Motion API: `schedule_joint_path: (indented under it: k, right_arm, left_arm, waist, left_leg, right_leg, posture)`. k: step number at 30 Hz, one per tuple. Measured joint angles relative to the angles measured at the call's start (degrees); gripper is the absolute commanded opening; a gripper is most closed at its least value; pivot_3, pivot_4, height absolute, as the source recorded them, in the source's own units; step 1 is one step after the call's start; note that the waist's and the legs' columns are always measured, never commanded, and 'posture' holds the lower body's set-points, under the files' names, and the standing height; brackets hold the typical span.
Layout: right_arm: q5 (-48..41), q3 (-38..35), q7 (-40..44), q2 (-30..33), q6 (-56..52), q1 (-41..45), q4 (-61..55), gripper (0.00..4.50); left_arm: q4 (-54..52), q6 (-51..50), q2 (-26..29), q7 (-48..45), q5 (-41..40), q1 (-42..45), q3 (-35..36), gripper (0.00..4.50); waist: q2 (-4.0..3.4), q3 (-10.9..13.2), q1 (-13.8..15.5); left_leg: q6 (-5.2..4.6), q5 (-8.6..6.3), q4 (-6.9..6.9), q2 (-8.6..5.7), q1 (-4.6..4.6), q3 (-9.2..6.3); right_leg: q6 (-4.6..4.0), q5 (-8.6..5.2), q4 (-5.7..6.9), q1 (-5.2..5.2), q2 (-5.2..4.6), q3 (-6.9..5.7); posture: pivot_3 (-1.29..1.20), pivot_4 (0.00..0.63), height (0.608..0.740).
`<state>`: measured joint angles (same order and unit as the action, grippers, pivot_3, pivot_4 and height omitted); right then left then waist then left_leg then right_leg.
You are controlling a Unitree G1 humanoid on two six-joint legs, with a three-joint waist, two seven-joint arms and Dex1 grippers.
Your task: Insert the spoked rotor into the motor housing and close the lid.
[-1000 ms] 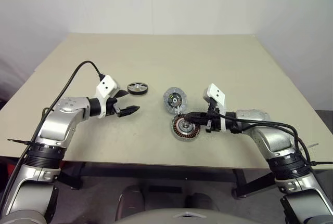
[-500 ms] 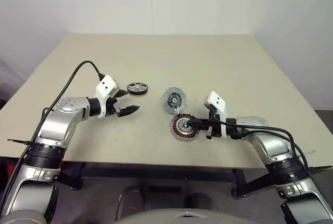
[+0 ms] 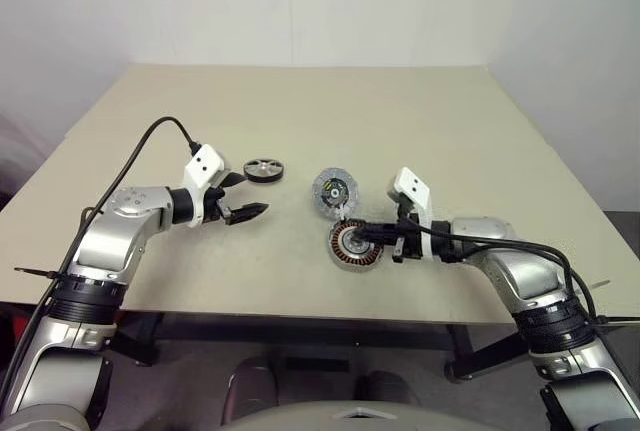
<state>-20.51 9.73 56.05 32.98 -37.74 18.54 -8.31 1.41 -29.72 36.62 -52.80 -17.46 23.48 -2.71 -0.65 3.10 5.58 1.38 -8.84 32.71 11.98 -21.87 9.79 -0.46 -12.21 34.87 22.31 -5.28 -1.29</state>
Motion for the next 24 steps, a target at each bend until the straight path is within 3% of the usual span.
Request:
schedule_joint_path:
  k: [24]
  right_arm:
    - [-0.6,0.6,-2.7,-1.2,-2.2,-1.4,-0.4,0.02]
  left_arm:
    - [0.1,0.0,0.8,0.1,0.2,0.4,0.1,4.5]
  waist:
    - [0.0,0.0,0.0]
  left_leg:
    - [0.02,0.01,0.0,0.0,-0.01,0.0]
  right_leg:
    - [0.01,0.0,0.01,0.01,0.0,0.0]
  posture:
    - [0.0,0.0,0.74]
